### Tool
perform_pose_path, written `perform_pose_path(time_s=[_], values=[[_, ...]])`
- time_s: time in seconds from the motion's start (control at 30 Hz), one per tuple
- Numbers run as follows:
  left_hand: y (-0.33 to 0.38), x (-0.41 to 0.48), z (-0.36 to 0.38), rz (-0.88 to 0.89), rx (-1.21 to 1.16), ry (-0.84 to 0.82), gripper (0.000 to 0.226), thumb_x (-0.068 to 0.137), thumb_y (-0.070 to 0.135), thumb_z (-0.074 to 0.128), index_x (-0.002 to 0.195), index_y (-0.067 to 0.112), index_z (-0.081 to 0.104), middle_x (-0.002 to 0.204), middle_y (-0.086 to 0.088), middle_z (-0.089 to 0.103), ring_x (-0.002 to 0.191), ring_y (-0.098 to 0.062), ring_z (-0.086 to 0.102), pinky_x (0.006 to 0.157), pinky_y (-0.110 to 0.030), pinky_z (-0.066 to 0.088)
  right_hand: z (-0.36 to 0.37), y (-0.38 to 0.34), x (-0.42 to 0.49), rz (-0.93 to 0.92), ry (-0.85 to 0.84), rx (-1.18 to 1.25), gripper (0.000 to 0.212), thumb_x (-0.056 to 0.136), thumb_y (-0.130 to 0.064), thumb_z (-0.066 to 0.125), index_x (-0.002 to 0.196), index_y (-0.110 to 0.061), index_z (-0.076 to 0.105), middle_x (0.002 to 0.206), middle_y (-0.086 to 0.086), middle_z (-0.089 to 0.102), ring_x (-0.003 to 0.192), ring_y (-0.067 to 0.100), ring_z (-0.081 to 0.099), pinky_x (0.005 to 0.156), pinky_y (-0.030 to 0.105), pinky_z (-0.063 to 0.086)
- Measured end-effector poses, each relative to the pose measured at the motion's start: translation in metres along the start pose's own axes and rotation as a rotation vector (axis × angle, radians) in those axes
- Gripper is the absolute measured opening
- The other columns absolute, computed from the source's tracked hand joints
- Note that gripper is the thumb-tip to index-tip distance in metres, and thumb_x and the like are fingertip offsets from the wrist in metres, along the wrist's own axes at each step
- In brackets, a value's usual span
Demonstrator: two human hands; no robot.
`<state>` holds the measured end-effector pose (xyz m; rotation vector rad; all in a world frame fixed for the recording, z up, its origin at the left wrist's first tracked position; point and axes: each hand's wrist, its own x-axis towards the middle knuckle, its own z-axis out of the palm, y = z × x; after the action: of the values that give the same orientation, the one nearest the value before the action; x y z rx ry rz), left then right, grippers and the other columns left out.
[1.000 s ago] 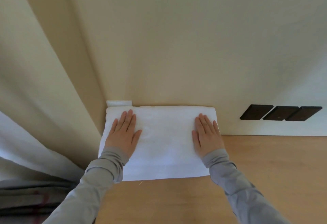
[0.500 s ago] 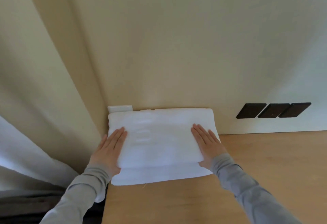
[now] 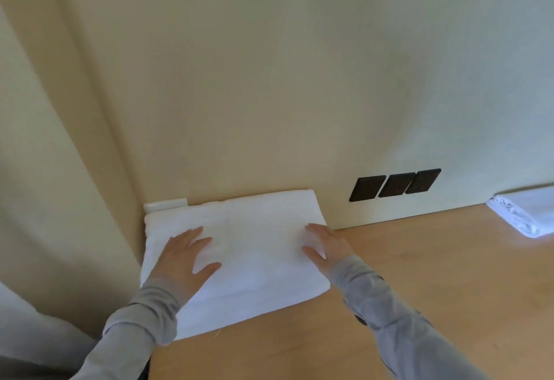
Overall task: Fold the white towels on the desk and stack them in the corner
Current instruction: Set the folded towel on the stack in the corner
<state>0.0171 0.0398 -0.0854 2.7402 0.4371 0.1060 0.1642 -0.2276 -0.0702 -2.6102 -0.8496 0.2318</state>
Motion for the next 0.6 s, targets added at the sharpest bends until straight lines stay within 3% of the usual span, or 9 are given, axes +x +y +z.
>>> perform_pose_path(time_s=[0.23, 0.37, 0.5, 0.6], values=[[0.101, 0.032, -0.002, 0.157, -0.052, 0.004, 0.042, 0.096, 0.040, 0.040, 0.136, 0.026, 0.044, 0.143, 0.008, 0.041, 0.132, -0.013, 0.036, 0.110, -0.026, 0.025, -0.047, 0.047, -0.043, 0.074, 0.138, -0.075, 0.041, 0.095, -0.024, 0.045, 0.135, -0.019, 0.043, 0.134, 0.000, 0.050, 0.114, 0.020, 0.054, 0.094, 0.026, 0.043], [0.182, 0.045, 0.001, 0.266, 0.004, -0.012, 0.043, 0.097, 0.041, 0.036, 0.138, 0.029, 0.039, 0.144, 0.010, 0.040, 0.132, -0.011, 0.036, 0.109, -0.026, 0.027, -0.083, 0.086, -0.078, 0.116, 0.228, -0.076, 0.041, 0.094, -0.019, 0.046, 0.134, -0.015, 0.043, 0.132, 0.003, 0.049, 0.120, 0.019, 0.047, 0.099, 0.024, 0.037], [0.274, 0.048, 0.008, 0.361, 0.051, -0.051, 0.042, 0.098, 0.037, 0.035, 0.139, 0.028, 0.038, 0.142, 0.007, 0.043, 0.127, -0.015, 0.043, 0.105, -0.027, 0.032, -0.125, 0.140, -0.126, 0.177, 0.323, -0.095, 0.039, 0.093, -0.017, 0.046, 0.132, -0.012, 0.046, 0.125, 0.005, 0.052, 0.119, 0.020, 0.044, 0.095, 0.022, 0.036], [0.352, 0.041, 0.021, 0.452, 0.101, -0.058, 0.043, 0.098, 0.039, 0.035, 0.140, 0.027, 0.036, 0.145, 0.006, 0.039, 0.131, -0.013, 0.037, 0.107, -0.027, 0.030, -0.161, 0.190, -0.172, 0.257, 0.386, -0.088, 0.040, 0.094, -0.019, 0.046, 0.134, -0.014, 0.044, 0.128, 0.002, 0.050, 0.123, 0.018, 0.042, 0.093, 0.021, 0.035]])
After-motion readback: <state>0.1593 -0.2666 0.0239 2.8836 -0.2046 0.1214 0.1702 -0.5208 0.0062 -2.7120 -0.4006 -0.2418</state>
